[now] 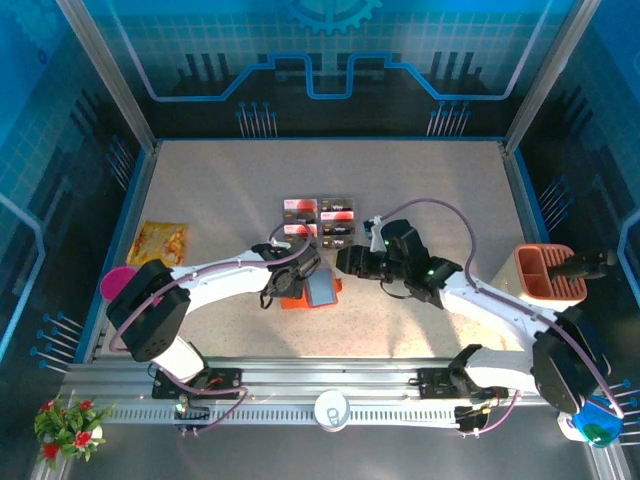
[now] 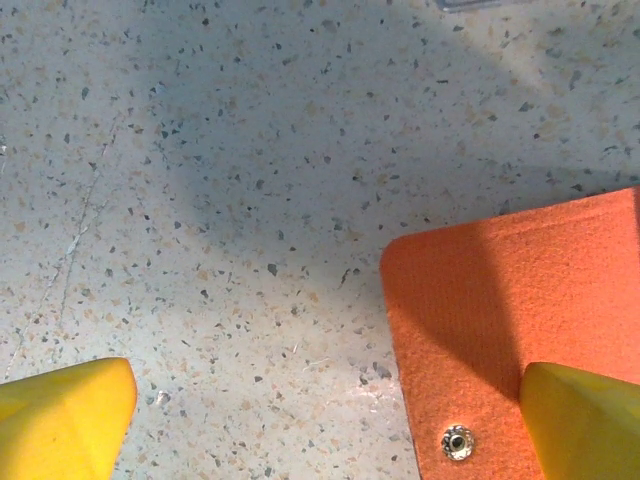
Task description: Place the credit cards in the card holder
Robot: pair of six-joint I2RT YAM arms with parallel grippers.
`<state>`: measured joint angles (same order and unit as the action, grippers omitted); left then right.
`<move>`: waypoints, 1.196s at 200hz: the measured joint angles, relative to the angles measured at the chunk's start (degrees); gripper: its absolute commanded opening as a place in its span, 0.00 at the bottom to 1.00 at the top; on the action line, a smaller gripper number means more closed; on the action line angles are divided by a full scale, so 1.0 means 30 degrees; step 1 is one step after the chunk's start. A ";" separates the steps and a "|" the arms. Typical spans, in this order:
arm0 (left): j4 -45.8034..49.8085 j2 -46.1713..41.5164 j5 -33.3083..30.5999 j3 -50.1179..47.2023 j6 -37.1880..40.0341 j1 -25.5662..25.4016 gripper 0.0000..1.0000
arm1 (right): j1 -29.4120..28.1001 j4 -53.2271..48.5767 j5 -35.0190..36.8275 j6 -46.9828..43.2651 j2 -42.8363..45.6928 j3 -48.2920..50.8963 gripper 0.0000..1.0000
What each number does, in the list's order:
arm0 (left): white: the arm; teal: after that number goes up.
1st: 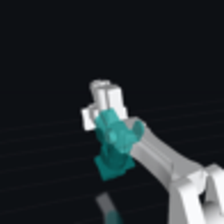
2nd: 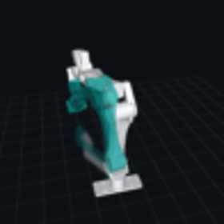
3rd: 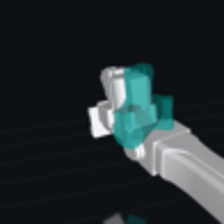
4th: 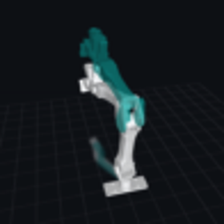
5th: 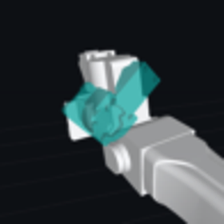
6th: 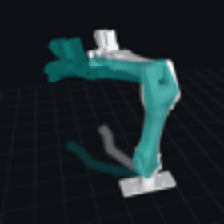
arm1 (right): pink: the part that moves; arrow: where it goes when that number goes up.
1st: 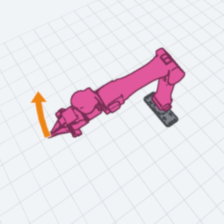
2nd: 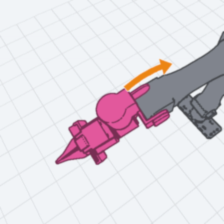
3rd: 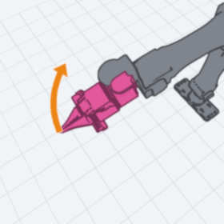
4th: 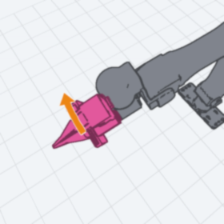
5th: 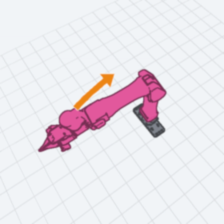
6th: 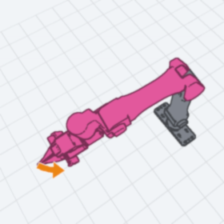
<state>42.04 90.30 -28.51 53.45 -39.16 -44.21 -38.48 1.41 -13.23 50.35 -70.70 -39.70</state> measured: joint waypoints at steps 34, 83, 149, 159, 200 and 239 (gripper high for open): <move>0.0342 -0.0160 0.0124 0.0044 -0.0306 -0.0007 0.99 | -0.0838 0.1566 -0.0801 0.0583 -0.2229 0.0138 0.26; 0.0379 -0.0117 0.0168 0.0291 -0.0481 0.0000 0.99 | -0.1661 0.3679 -0.1406 0.1078 -0.5391 0.0102 0.12; -0.0299 -0.0160 0.0903 0.0284 -0.0437 0.1086 0.99 | -0.1661 0.5763 -0.2353 0.1450 -0.9493 -0.1144 0.03; -0.0430 -0.0313 0.1166 0.0284 -0.0408 0.1384 0.99 | -0.1661 0.6040 -0.2433 0.1603 -0.9894 -0.1151 0.02; -0.0750 -0.2106 0.3024 0.0495 -0.0423 0.2368 0.99 | -0.1654 0.6579 -0.2630 0.1967 -1.0622 -0.1151 0.01; -0.1843 -0.4102 0.5610 0.1545 -0.1188 0.2579 0.99 | -0.1654 0.6987 -0.2630 0.2237 -1.0622 -0.1144 0.01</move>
<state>36.51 78.00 -11.68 58.08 -42.72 -36.47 -43.44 22.37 -21.12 57.06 -102.56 -43.13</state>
